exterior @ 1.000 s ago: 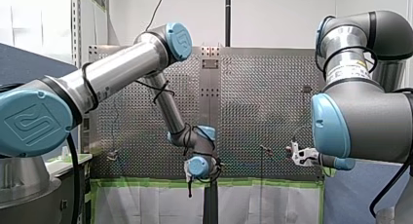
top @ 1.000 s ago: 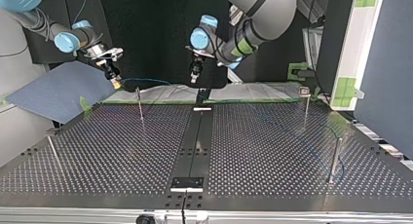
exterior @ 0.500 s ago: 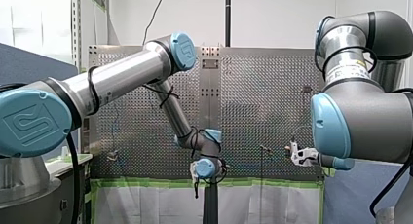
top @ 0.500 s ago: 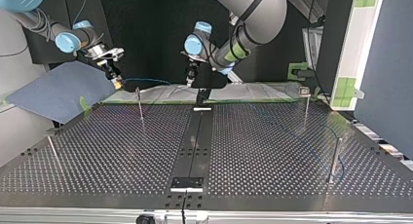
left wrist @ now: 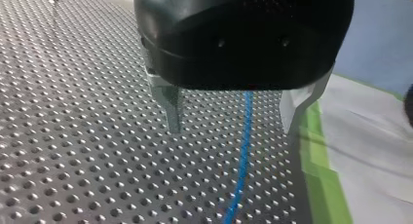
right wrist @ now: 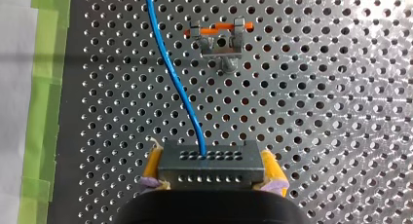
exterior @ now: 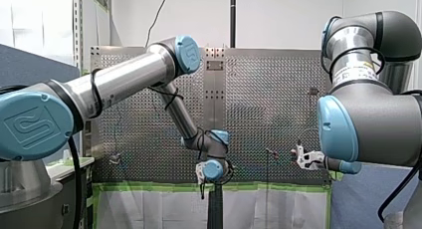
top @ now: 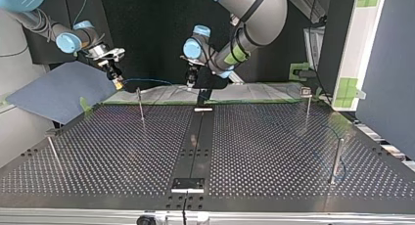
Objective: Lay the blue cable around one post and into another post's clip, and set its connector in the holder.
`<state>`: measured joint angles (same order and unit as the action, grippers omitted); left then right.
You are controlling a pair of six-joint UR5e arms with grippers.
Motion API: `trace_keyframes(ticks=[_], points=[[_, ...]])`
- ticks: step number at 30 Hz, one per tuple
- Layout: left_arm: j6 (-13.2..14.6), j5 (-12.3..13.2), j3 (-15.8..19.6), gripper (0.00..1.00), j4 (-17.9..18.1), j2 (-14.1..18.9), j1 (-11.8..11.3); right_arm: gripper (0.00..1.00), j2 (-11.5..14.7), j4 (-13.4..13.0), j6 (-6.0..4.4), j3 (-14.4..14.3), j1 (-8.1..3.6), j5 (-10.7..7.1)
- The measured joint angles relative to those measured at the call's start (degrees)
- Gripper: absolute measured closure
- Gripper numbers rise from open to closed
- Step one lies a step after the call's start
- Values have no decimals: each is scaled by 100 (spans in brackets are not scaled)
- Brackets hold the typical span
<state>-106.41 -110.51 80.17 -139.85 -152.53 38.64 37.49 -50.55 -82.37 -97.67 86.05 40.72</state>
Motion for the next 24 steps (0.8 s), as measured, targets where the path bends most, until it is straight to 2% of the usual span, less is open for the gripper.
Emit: trace_keyframes(ticks=[8,16,24], points=[[-7,9,-121,0,-7,-251,13,100,1,0,1,0,4,11],[-11,1,-387,0,-126,-272,-3,100,1,1,0,1,6,25],[-11,-3,-423,0,-134,-278,-68,100,1,5,0,-1,5,33]])
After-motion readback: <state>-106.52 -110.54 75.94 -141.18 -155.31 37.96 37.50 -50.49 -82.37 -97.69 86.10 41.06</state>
